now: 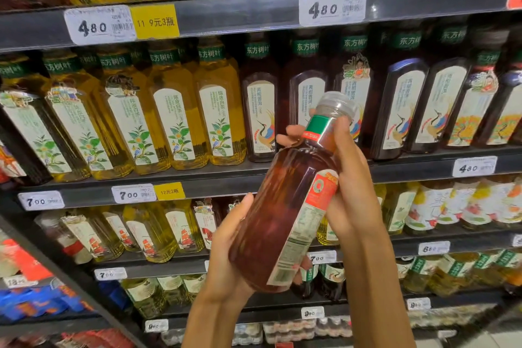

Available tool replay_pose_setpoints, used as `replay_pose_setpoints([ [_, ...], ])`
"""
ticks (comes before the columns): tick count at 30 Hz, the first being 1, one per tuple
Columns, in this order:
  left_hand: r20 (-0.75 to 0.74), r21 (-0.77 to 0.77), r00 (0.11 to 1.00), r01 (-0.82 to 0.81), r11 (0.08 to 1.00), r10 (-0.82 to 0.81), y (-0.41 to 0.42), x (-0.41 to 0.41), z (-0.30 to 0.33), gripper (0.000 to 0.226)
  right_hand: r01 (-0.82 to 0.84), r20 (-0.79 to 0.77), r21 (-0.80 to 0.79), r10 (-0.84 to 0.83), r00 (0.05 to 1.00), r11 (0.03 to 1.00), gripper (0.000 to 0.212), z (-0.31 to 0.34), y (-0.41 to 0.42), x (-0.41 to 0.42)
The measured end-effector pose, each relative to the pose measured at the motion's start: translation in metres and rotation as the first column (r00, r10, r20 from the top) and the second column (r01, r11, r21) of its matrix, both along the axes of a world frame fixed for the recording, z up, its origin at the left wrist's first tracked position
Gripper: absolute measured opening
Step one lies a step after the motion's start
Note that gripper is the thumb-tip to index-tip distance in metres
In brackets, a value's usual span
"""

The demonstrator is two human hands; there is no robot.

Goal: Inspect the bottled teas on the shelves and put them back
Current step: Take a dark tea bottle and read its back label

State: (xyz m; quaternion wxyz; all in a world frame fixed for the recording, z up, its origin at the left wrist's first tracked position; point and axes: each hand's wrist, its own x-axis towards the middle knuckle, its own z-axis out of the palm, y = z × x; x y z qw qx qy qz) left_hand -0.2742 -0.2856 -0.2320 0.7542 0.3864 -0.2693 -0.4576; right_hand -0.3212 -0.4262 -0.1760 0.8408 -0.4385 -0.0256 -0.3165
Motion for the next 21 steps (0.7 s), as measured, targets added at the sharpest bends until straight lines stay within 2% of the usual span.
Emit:
replay_pose_setpoints([
  [3, 0.025, 0.014, 0.999, 0.026, 1.0, -0.027, -0.002, 0.0, -0.001, 0.07, -0.112, 0.099, 0.112, 0.101, 0.99, 0.987, 0.038, -0.001, 0.001, 0.003],
  [5, 0.171, 0.112, 0.984, -0.067, 0.991, 0.047, -0.002, 0.004, -0.003, 0.065, -0.119, 0.106, 0.148, 0.104, 0.989, 0.982, 0.035, -0.004, 0.0, 0.003],
  [8, 0.369, 0.29, 0.928, -0.168, 0.942, 0.052, -0.002, 0.009, 0.002, 0.054, -0.003, 0.038, 0.137, -0.002, 0.999, 0.991, 0.042, -0.006, -0.005, 0.002],
  [11, 0.417, 0.314, 0.908, -0.191, 0.93, 0.046, -0.004, 0.008, 0.0, 0.055, 0.105, -0.053, 0.061, -0.102, 0.993, 0.993, 0.049, -0.008, -0.006, 0.002],
  [13, 0.357, 0.267, 0.931, -0.18, 0.947, 0.076, -0.005, 0.004, -0.002, 0.054, 0.107, -0.082, 0.037, -0.104, 0.991, 0.994, 0.049, -0.008, -0.007, 0.001],
  [15, 0.219, 0.198, 0.972, -0.128, 0.972, 0.083, -0.004, 0.003, -0.004, 0.06, 0.085, -0.096, 0.006, -0.084, 0.992, 0.996, 0.047, -0.007, -0.01, -0.001],
  [18, -0.052, 0.053, 0.991, 0.124, 0.991, -0.121, -0.001, 0.001, -0.002, 0.066, 0.013, 0.001, 0.016, -0.013, 1.0, 1.0, 0.041, -0.002, -0.014, -0.004],
  [21, -0.112, 0.038, 0.961, 0.258, 0.965, -0.253, 0.0, 0.003, -0.004, 0.067, -0.05, 0.028, 0.044, 0.049, 0.998, 0.998, 0.051, 0.002, -0.012, 0.0],
])
